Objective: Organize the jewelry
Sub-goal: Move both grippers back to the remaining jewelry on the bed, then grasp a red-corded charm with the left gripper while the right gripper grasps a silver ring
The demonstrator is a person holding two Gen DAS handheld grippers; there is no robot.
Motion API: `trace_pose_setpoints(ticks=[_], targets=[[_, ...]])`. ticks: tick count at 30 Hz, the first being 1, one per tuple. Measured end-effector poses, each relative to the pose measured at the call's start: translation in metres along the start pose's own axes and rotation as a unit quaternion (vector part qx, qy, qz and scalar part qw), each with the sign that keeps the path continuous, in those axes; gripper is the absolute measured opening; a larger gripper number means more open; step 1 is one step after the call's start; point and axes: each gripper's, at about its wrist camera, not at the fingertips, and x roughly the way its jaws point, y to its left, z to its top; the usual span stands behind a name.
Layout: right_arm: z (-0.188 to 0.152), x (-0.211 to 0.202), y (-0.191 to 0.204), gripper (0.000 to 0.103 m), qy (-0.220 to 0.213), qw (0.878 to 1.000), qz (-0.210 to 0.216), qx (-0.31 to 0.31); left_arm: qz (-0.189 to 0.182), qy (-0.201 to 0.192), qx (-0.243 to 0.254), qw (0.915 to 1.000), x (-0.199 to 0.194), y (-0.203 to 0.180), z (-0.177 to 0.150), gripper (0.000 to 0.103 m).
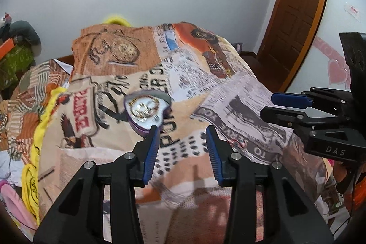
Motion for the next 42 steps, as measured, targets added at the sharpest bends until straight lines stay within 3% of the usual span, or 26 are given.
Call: trace_pose_setpoints(ticks=[11, 20, 23, 25, 27, 31, 34, 42], targets=[[-0.040, 0.000, -0.040, 0.036, 0.021, 0.999, -0.019, 0.045, -0.027, 0.065, 0.026, 0.9972, 0.050, -0.037, -0.018, 0.041], [-0.060, 0.017, -0.053, 0.036, 0.049, 0.997, -0.008, 0.059, -0.042, 0.099, 0.053, 0.9928, 0.087, -0.058, -0.024, 0.040], [-0.063, 0.022, -0.054, 0.036, 0.056, 0.997, -0.001, 0.061, -0.054, 0.108, 0.058, 0.9910, 0.095, -0.062, -0.023, 0.034], [-0.063, 0.025, -0.055, 0.036, 0.058, 0.996, 0.001, 0.061, -0.060, 0.117, 0.057, 0.9897, 0.103, -0.063, -0.025, 0.023], [-0.062, 0.026, -0.056, 0.036, 0.058, 0.996, 0.005, 0.064, -0.063, 0.113, 0.055, 0.9901, 0.104, -0.063, -0.026, 0.022], [-0.062, 0.029, -0.058, 0.036, 0.058, 0.996, 0.013, 0.069, -0.075, 0.115, 0.040, 0.9897, 0.106, -0.057, -0.025, 0.005], [-0.061, 0.031, -0.057, 0.036, 0.060, 0.996, 0.017, 0.070, -0.073, 0.114, 0.038, 0.9901, 0.104, -0.056, -0.025, 0.003], [-0.055, 0.037, -0.042, 0.036, 0.066, 0.996, 0.026, 0.051, -0.040, 0.061, 0.043, 0.9964, 0.067, -0.046, -0.023, 0.003]])
